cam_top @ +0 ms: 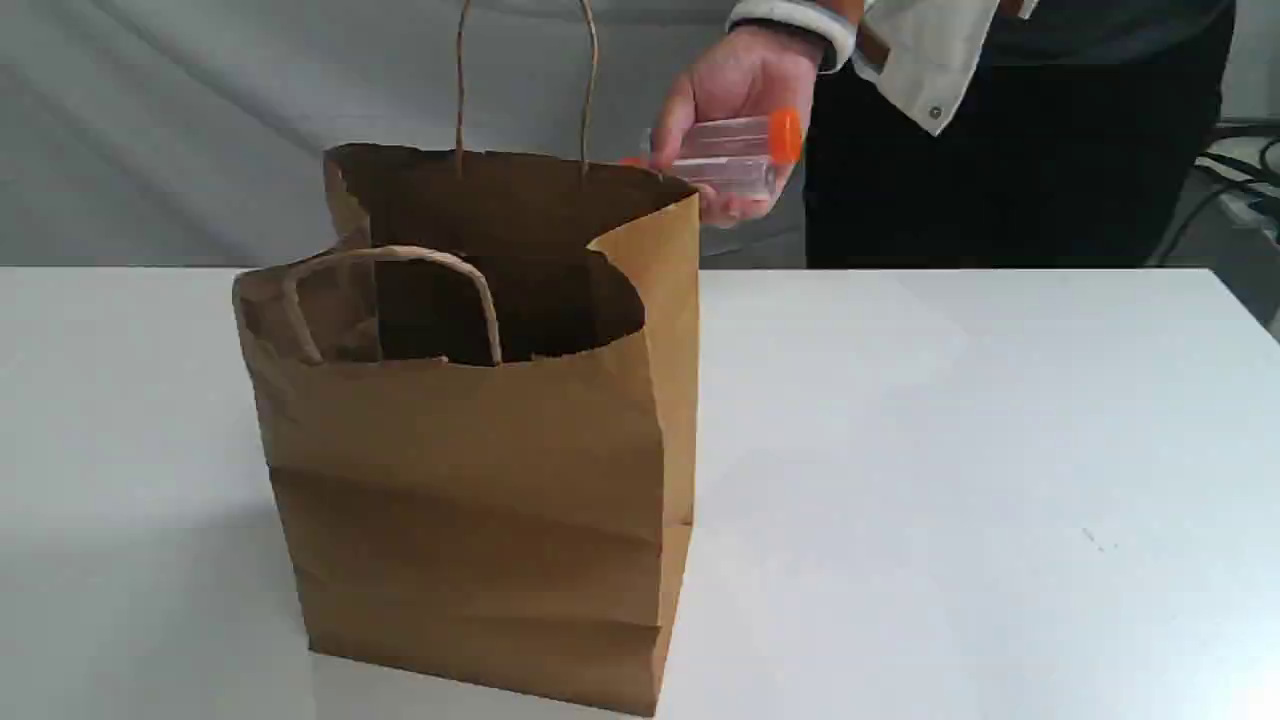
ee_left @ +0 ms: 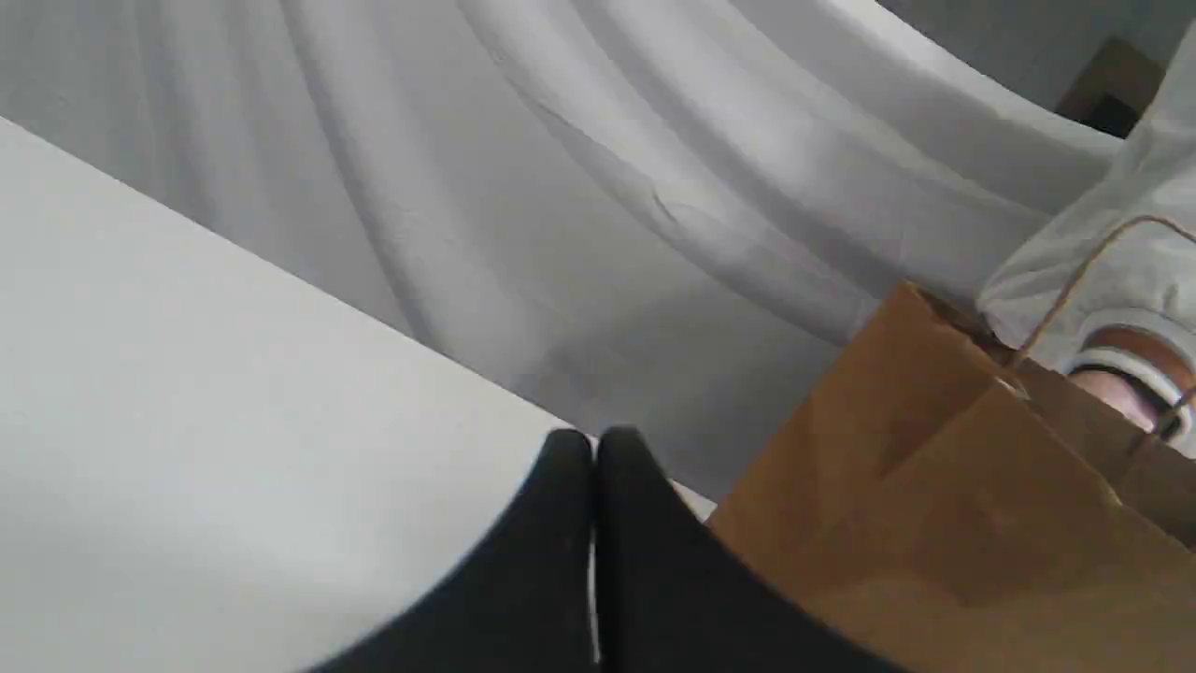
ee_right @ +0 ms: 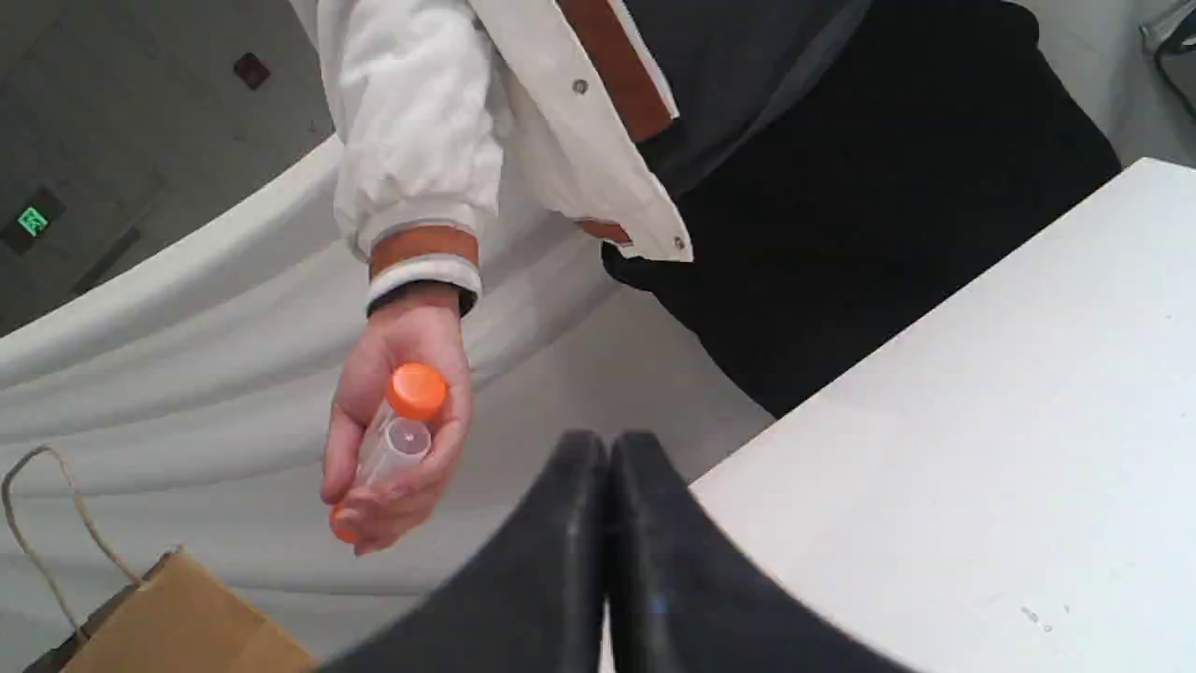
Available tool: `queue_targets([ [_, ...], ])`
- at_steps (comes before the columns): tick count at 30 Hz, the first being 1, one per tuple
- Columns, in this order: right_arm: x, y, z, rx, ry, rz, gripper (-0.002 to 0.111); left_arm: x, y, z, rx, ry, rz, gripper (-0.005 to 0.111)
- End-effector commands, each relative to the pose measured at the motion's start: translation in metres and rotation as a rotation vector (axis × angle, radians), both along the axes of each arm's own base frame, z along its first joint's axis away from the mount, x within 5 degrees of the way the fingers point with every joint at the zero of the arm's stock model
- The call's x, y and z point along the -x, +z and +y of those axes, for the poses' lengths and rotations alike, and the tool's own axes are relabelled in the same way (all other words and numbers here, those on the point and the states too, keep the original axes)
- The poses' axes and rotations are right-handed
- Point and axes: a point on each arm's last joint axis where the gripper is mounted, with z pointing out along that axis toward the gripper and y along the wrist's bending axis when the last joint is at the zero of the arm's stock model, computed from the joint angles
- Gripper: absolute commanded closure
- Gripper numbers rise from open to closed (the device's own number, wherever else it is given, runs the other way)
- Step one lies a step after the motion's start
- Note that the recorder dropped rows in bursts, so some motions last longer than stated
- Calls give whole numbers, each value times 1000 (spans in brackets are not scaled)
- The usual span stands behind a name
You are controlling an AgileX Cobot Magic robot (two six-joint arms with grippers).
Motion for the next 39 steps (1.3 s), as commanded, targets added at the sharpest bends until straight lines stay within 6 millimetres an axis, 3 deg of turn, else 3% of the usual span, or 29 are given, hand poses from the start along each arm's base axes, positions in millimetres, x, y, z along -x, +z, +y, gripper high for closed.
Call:
queue_targets([
  [1,0,0,-1,7,-12,-8,108,0,-3,-3,6,-36,18,107],
  [4,0,0,-1,7,-12,-8,108,1,3,-9,-35,-98,19,107],
  [10,0,0,-1,4,-12,-8,108,13,57,-19,-255,-178,-112,107],
  [11,0,0,-1,4,-12,-8,108,15,76,-20,-271,-182,-145,107],
  [16,0,0,-1,4,-12,-8,108,7,110,-29,-483,-316,-35,107],
  [19,0,0,-1,4,-12,-8,108,-7,126,-30,-651,-405,115,107],
  [22,0,0,-1,4,-12,-8,108,-28,141,-27,-701,-470,221,107],
  [26,0,-1,0,12,-4,-1,108,-56,160,-28,-815,-609,280,107],
  [30,0,-4,3,52,34,34,108,-82,178,-36,-896,-857,267,107],
  [35,5,19,9,212,85,17,108,-112,183,-40,-896,-1044,254,107],
  [39,11,42,12,252,116,-15,108,-134,174,-37,-937,-1099,247,103],
])
